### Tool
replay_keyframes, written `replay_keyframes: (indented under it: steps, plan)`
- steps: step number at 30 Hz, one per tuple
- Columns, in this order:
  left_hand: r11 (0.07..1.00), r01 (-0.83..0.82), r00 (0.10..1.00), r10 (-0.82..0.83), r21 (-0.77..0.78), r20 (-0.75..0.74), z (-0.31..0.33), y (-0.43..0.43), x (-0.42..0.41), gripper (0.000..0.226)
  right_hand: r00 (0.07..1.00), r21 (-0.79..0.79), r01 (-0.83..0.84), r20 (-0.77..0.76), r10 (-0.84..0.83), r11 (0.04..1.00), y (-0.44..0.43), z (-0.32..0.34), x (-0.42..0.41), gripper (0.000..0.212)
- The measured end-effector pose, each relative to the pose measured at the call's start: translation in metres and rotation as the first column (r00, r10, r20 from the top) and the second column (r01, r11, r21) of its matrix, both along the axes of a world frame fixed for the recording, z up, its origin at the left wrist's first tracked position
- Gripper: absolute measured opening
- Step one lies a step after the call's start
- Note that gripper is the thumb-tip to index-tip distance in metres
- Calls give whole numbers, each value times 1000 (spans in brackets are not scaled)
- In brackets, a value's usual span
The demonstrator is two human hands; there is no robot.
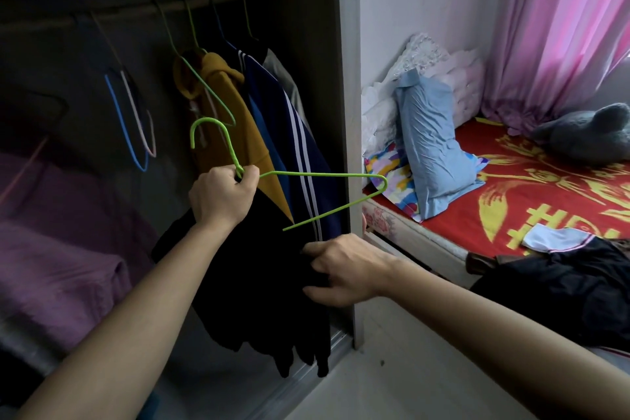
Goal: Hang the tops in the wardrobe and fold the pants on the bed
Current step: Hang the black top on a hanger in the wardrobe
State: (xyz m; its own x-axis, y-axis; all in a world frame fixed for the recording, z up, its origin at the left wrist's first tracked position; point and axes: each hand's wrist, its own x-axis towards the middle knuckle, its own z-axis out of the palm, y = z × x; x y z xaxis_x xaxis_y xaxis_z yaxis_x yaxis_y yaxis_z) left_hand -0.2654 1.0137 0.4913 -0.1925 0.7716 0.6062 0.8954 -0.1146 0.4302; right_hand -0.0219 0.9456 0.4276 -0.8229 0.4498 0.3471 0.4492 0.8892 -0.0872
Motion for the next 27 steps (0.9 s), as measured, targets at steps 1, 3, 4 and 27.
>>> replay_keyframes:
  steps: [1,3,4,27]
  plan:
    - [1000,-5,1000,5,-2,8,0,1,-4,54,1000,-59,-9,-24,8,998,0,0,2,41]
    - [1000,-24,999,24,-4,32,0,2,-14,53,996,-157,32,-76,-44,987,4,2,19,33]
    - [1000,-27,999,27,-1,35,0,1,-20,53,987,-185,84,-122,-108,979,9,3,32,27]
    - [954,252,892,-294,-162,-343,-4,-6,0,61,883,-18,345,-333,-331,939,17,34,100,15]
